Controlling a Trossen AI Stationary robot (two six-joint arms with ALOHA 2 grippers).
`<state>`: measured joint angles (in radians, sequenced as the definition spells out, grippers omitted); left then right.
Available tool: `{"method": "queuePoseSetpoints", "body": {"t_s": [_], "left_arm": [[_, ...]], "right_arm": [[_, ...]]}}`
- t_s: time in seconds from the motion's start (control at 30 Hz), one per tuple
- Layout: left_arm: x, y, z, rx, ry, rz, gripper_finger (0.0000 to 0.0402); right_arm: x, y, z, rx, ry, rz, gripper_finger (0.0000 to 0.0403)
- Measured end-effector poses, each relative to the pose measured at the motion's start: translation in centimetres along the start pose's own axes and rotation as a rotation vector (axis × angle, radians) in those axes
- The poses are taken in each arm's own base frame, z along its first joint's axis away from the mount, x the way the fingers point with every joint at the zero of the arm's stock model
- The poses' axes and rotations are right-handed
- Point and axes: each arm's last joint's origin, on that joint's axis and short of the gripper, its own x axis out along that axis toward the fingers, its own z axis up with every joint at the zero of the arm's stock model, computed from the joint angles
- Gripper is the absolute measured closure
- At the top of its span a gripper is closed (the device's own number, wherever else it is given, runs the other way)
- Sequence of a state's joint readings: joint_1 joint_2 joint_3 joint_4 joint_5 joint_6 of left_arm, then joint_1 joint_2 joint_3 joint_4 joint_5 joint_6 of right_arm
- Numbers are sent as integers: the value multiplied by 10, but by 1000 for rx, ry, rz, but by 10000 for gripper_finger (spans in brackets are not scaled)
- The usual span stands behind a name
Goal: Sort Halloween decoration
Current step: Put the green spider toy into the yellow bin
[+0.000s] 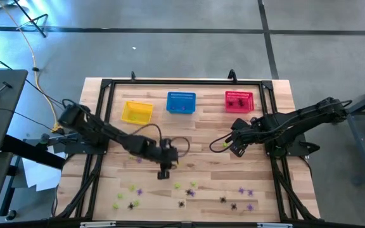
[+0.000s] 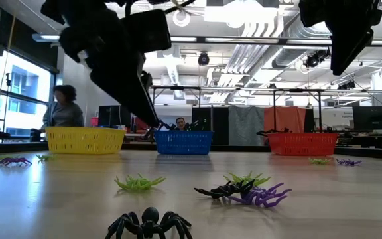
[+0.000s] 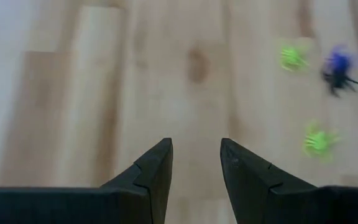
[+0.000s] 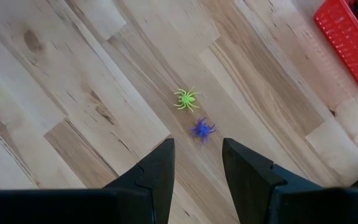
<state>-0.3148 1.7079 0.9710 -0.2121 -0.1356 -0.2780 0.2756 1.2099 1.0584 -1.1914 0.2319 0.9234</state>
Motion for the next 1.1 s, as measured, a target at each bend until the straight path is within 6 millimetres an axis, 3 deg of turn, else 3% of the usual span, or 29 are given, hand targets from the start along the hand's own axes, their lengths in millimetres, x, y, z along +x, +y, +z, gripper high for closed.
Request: {"method": "queuePoseSetpoints", "body": {"t_s": [0.2, 0.53, 0.8, 1.1], "left_arm": [[11, -36, 10, 22, 28, -40, 277], [21, -71, 12, -87, 76, -95, 275], [20, -79, 10, -168, 86, -127, 275], [45, -76, -2, -61, 166, -166, 274]], "right_arm": [[0, 0, 0, 1, -2, 2, 273], [0, 1, 1, 3, -8, 10, 273], [0, 1, 1, 4, -10, 13, 273], [0, 2, 2, 6, -15, 20, 273]]}}
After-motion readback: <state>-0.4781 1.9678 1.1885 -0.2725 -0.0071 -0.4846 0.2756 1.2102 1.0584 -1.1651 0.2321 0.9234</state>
